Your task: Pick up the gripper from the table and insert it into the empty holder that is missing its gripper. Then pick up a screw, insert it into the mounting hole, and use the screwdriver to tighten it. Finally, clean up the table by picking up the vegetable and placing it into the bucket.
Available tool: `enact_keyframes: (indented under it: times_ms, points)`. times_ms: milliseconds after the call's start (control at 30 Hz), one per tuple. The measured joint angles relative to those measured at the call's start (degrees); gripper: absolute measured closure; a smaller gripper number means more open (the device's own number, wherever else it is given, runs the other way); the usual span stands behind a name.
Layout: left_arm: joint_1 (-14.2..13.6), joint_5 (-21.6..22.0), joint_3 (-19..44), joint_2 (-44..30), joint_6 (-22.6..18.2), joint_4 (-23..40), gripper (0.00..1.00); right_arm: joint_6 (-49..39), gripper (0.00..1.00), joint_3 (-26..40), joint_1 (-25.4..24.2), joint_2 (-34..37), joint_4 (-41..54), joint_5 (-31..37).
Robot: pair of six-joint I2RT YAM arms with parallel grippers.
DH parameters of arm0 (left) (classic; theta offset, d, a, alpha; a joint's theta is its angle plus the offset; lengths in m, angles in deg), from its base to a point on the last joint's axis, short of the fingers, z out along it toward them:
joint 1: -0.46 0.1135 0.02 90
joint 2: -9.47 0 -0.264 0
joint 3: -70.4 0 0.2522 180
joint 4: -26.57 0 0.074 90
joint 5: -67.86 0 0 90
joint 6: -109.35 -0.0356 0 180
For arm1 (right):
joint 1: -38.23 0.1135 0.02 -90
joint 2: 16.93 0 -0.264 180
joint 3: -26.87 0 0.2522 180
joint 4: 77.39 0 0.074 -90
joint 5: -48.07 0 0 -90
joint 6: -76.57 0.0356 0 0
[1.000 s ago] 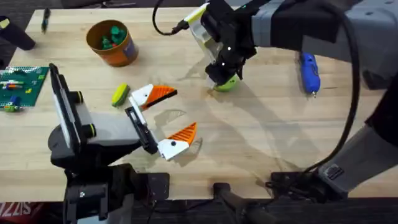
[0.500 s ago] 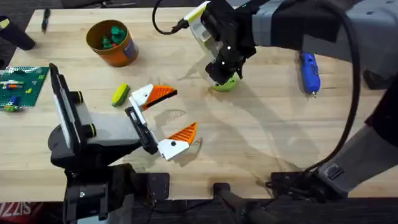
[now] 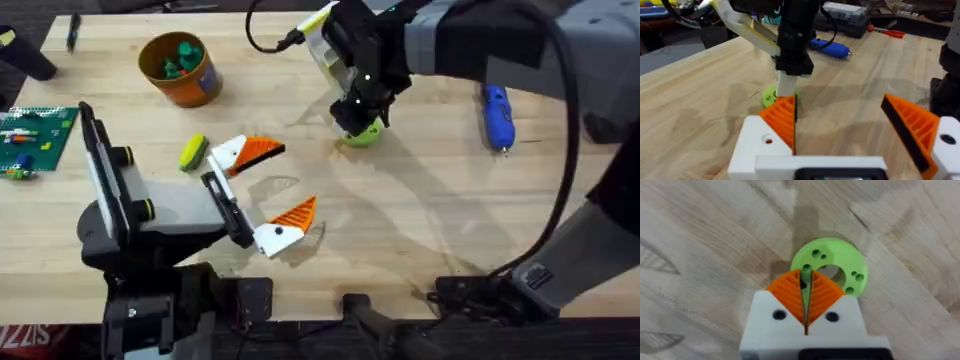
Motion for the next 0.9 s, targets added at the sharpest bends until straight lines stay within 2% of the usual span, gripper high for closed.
enact_keyframes:
  times_ms: [900]
  points:
    - [0.0,0.0,0.0,0.0,0.0,0.0,0.015,3.3,0.994,2.9,0.1,-0.2,3.7,0.5]
